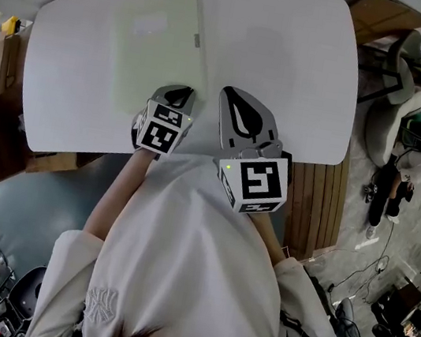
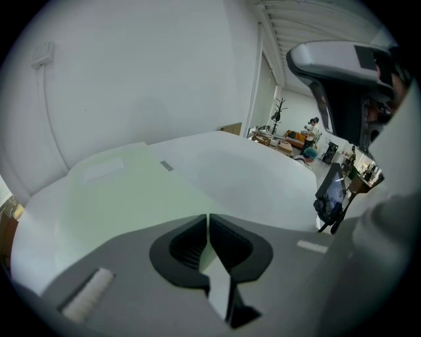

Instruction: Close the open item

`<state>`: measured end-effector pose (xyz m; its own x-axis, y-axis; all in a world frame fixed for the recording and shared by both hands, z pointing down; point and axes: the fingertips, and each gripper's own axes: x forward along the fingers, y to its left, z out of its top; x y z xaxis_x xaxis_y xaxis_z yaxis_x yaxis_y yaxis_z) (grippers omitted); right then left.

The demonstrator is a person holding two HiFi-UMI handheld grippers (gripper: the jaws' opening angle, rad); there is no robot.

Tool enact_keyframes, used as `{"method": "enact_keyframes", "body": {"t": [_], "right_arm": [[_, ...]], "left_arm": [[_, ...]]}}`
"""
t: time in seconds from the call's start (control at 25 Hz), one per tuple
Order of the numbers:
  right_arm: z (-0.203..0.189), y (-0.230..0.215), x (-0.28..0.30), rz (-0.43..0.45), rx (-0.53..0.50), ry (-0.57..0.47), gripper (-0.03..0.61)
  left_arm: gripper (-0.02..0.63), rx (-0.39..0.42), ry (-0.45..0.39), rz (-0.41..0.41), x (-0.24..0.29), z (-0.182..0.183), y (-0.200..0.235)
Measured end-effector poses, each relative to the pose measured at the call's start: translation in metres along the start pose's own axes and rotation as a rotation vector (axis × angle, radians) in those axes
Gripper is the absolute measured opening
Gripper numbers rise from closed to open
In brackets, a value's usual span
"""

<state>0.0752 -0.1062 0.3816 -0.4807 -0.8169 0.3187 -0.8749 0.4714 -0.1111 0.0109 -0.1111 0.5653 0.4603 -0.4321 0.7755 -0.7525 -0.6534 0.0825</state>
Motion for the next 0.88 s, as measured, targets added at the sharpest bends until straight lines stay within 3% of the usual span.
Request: {"method": "enact_keyframes", "body": {"t": [0.2,0.52,0.88], "right_arm": [[0.0005,-0.0002,-0.0027,0.003,-0.002,0.000,0.009],[0.0023,0.0060,-0.0011,0.000,-0.004,-0.003,0.009],[0.0002,0.0077,0.0002,-0.004,-0.005,-0.002,0.009]], "left_arm": [[0.020,-0.012,0.036,-0.034,0.0004,0.0025,-0.0031],[0.017,0.042,0.034,-0.011,-0.0011,0.0001,-0.0015],[0.015,0.015,0.024,-0.019,0.0001,-0.0018,0.0013]]}}
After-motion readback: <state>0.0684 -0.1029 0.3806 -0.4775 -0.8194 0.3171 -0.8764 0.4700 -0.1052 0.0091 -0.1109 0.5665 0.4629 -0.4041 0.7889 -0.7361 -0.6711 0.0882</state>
